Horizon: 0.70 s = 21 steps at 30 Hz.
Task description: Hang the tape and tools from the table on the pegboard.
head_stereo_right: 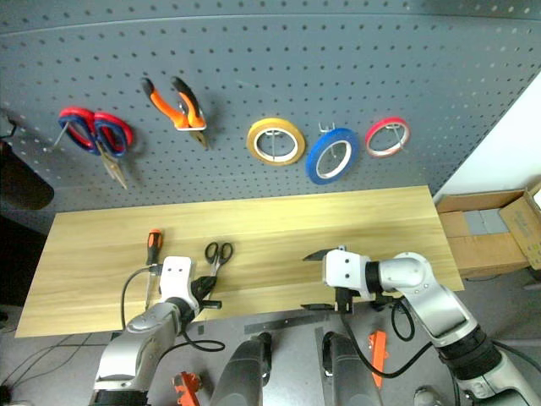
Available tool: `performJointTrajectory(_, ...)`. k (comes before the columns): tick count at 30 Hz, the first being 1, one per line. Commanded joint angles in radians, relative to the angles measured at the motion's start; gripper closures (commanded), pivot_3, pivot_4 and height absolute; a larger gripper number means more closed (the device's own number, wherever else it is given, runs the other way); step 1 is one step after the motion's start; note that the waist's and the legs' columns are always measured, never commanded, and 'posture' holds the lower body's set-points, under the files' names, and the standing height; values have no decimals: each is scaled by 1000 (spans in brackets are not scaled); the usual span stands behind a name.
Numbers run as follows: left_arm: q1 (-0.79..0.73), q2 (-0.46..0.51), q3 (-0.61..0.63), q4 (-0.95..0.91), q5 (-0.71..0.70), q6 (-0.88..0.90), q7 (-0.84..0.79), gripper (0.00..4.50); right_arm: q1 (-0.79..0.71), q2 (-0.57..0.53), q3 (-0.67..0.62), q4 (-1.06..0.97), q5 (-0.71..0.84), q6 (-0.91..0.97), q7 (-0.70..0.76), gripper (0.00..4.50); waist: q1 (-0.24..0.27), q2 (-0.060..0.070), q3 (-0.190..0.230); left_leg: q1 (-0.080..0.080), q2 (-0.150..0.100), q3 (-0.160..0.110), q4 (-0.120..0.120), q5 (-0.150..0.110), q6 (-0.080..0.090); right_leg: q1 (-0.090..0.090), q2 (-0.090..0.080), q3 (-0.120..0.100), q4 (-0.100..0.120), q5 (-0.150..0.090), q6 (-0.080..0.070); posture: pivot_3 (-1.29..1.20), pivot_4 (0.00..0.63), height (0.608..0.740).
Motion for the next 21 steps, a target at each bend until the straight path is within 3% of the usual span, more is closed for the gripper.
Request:
performJointTrajectory(1, 24, -13, 8, -1, 11, 4, 10, 4377, -5, 12, -10, 0, 9, -46, 5, 0, 0, 0, 0, 0, 0, 0, 0, 0, 0, 0, 0, 0, 0, 0, 0, 97, 365, 740)
performJointTrajectory(13, 129, -94, 53, -197, 2, -247, 13, 4377, 20, 171, -165, -10, 214, -51, -88, 0, 3, -2, -1, -2, 0, 0, 0, 0, -1, 0, 0, -1, -2, 0, 1, 146, 302, 740)
performJointTrajectory(21, 264, -180, 51, -386, 99, -570, 94, 4377, -11, 296, -307, -57, 537, 108, -155, 0, 16, -4, -3, -2, 0, -1, 0, -1, -1, 0, 0, -1, -2, 0, 1, 217, 261, 740)
